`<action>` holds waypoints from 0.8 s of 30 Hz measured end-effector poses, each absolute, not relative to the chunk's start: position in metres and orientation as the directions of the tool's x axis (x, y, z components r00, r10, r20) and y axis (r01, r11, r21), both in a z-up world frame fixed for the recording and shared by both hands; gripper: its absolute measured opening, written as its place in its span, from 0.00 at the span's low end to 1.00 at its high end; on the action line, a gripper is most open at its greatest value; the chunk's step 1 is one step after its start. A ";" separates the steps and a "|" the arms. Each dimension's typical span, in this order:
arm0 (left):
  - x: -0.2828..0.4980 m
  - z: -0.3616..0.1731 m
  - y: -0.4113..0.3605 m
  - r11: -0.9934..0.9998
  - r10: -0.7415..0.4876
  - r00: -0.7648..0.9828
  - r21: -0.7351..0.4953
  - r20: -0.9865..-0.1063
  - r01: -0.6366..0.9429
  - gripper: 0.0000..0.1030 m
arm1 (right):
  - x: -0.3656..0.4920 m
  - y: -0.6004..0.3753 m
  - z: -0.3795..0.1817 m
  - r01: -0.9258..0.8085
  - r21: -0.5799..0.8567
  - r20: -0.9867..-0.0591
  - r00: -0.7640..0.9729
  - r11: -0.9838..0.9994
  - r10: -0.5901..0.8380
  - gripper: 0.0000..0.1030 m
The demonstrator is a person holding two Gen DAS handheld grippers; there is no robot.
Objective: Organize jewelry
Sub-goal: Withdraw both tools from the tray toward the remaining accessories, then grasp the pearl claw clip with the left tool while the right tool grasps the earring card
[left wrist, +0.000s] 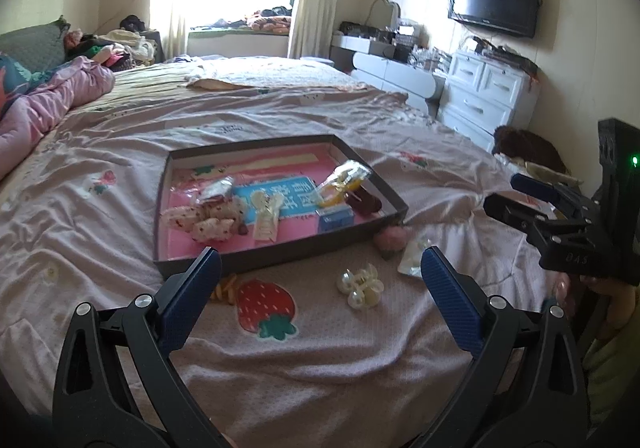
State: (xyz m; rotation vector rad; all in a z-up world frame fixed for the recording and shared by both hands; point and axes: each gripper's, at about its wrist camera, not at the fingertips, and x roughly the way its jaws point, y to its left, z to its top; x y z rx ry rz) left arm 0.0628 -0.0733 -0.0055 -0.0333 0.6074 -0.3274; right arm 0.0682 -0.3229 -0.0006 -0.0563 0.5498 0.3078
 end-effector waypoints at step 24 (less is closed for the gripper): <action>0.119 -0.092 -0.113 0.918 -0.369 0.582 -0.185 -0.725 0.351 0.86 | 0.119 -0.343 -0.060 -0.297 0.073 -0.713 0.652 0.952 0.258 0.93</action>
